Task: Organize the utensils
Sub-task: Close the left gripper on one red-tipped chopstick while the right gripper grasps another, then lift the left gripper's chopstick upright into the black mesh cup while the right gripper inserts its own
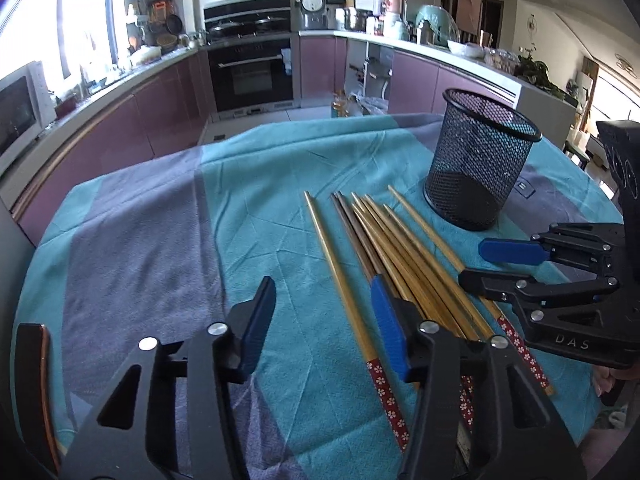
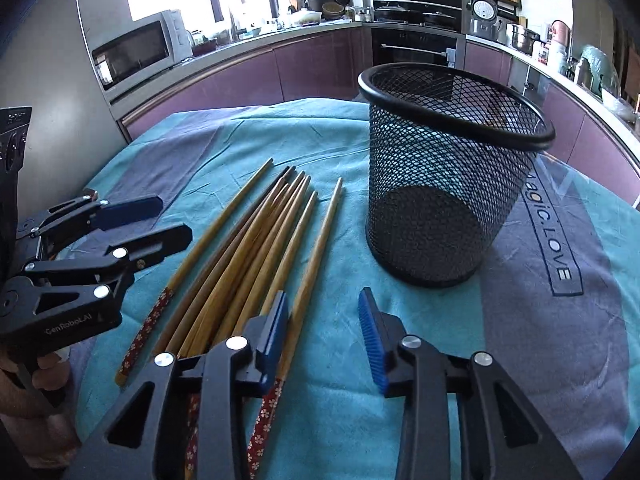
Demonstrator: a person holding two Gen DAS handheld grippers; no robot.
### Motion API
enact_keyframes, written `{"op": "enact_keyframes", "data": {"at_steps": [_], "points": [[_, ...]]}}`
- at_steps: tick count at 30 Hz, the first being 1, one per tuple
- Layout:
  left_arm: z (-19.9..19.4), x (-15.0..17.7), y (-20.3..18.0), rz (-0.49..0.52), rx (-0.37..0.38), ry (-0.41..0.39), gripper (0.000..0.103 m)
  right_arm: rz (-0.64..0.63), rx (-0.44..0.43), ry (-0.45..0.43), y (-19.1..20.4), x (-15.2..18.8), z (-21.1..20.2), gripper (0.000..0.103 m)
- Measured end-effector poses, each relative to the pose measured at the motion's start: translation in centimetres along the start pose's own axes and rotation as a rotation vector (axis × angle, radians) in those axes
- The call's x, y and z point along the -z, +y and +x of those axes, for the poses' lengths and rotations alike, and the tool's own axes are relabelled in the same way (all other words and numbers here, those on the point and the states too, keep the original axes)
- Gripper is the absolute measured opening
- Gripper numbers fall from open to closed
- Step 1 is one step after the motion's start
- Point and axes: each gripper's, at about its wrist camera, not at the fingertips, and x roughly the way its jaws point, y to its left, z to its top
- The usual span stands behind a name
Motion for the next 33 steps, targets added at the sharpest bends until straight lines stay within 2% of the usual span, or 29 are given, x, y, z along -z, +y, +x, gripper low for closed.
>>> {"op": "enact_keyframes", "data": {"at_steps": [8,12,13,17,21,25,33], "points": [[2.8,-0.7,0.0,-0.02,0.046,0.088,0.027,-0.006,0.008,0.013,0.2,-1.1,0.9,0.026],[3.4,-1.2,-0.1,-0.029,0.052,0.096,0.016,0.031,-0.032,0.017,-0.3,-1.3,1.0,0.009],[3.5,-1.3,-0.1,-0.037,0.057,0.099,0.012,0.043,-0.044,0.018,-0.5,-1.3,1.0,0.007],[3.6,-1.4,0.0,-0.072,0.06,0.098,0.008,0.072,-0.073,0.005,-0.9,-1.0,0.5,0.006],[2.2,-1.3,0.2,-0.089,0.033,0.054,0.008,0.075,-0.095,-0.029,-1.1,-1.1,-0.8,0.006],[0.0,-1.9,0.3,-0.087,0.05,-0.003,0.008,0.055,-0.131,-0.092,-1.1,-1.4,-3.5,0.006],[-7.0,-4.6,0.5,-0.076,0.181,-0.148,0.008,0.045,-0.167,-0.262,-2.3,-2.4,-9.7,0.006]]}}
